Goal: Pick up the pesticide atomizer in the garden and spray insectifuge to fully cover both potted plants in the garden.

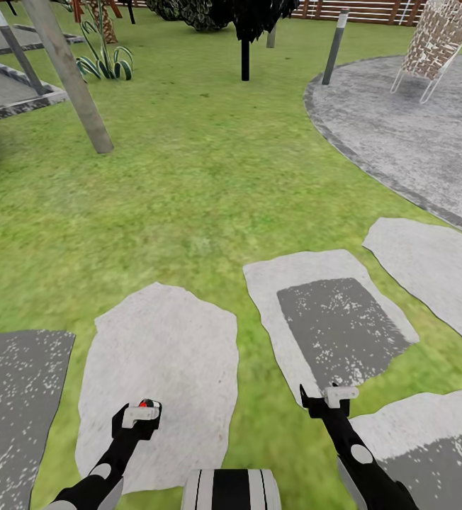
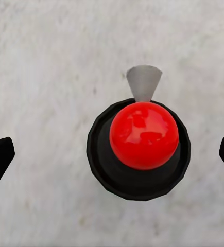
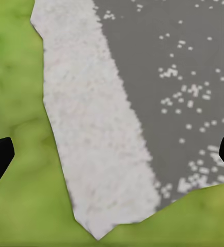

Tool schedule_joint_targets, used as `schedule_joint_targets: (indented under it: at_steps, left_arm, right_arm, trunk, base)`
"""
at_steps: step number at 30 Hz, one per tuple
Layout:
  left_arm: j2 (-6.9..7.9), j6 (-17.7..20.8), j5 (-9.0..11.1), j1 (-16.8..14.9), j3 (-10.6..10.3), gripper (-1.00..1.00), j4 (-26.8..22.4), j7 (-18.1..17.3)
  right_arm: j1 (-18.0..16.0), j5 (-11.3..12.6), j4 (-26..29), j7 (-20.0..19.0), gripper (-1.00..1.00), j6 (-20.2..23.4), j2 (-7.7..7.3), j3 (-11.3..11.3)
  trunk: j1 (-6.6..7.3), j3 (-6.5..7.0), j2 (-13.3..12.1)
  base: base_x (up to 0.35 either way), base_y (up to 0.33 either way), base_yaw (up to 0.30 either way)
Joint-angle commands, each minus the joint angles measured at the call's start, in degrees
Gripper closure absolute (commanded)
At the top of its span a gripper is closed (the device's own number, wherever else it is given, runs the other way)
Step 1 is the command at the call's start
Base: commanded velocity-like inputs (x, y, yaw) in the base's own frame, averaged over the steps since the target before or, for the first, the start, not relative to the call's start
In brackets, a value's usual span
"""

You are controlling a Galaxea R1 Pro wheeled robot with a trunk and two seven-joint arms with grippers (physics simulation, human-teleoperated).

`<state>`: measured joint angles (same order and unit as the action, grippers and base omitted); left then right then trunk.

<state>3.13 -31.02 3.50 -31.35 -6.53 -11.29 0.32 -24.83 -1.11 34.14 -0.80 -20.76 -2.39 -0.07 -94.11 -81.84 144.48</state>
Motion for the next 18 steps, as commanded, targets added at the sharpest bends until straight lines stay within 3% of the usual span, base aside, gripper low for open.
schedule_joint_targets:
  at_steps: [1,18]
  left_arm:
    - [0.03,-0.18,0.37,-0.03,-0.41,-1.0,0.04,0.03]
    - [-0.01,-0.11,0.42,-0.02,-0.41,-1.0,-0.05,0.03]
  right_arm:
    - [0.0,-0.1,-0.04,-0.08,-1.0,-0.17,0.0,-0.01]
    - [-0.01,-0.12,-0.02,-0.08,-1.0,-0.16,0.01,-0.01]
  trunk:
    - [0.01,-0.03,0.01]
    - [0.01,-0.03,0.01]
  base:
    - [0.0,0.0,0.0]
    - [0.0,0.0,-0.015]
